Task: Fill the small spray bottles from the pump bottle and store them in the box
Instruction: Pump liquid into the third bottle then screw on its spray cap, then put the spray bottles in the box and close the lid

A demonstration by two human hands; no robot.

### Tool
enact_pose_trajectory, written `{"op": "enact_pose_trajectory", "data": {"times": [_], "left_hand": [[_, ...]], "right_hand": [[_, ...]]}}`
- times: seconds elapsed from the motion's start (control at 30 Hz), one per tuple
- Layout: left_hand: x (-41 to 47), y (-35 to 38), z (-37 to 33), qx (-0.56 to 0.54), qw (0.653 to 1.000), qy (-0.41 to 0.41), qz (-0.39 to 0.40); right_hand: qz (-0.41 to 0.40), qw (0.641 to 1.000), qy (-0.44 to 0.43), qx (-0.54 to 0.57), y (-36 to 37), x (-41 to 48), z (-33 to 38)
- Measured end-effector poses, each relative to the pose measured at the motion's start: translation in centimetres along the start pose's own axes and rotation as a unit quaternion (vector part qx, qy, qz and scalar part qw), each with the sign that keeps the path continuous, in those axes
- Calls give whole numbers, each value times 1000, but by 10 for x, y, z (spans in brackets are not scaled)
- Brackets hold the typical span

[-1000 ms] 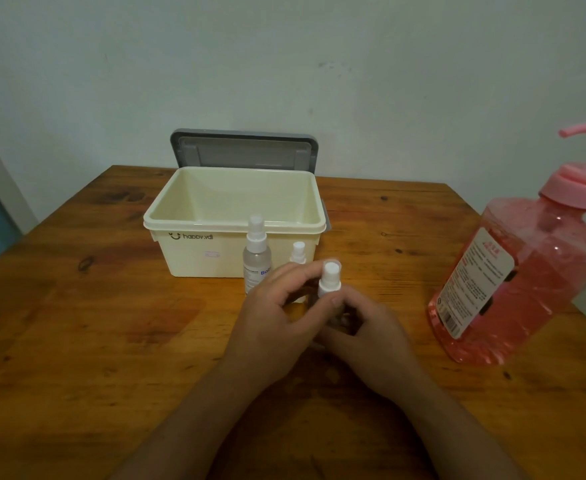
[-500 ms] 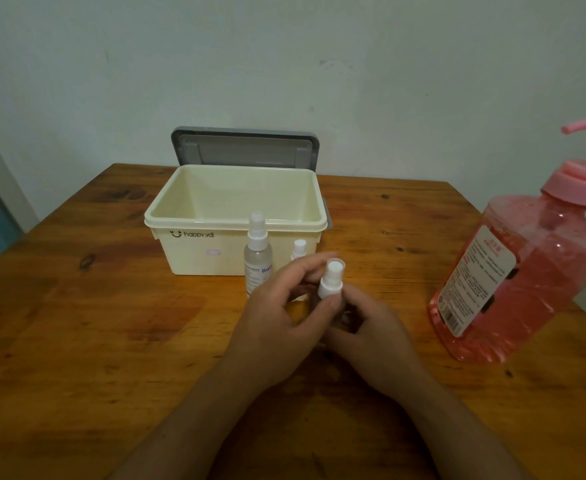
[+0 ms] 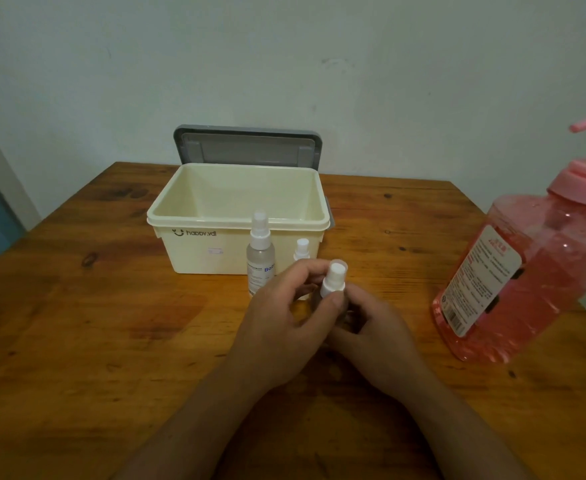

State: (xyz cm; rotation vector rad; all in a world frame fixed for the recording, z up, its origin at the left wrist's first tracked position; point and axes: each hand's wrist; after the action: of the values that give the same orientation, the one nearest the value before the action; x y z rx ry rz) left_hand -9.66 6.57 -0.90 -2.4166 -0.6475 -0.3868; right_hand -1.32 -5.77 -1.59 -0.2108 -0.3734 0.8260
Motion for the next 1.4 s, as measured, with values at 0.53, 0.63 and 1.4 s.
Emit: {"op": "enact_pose_trajectory", "data": {"times": [0.53,0.63,1.4], "left_hand": [[3,4,-1,-13,999,-14,-31],[3,4,1,-28,999,-24,-38],[1,-8,-2,-62,984,74,-150]], "right_hand": [[-3,1000,-1,-14,0,0,-4],[-6,1000,1,-6,0,0,-3],[-8,996,-22,81,-3,-6,6]]}}
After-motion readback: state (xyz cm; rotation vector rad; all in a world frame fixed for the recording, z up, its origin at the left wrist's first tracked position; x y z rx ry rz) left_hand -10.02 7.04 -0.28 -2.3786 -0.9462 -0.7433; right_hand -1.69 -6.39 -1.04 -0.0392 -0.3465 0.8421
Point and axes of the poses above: each hand's wrist, its own x-axis towards the middle knuckle, its own y-axis out of the palm, z = x × y, and after that the axes turned 8 degrees about x, right-handed
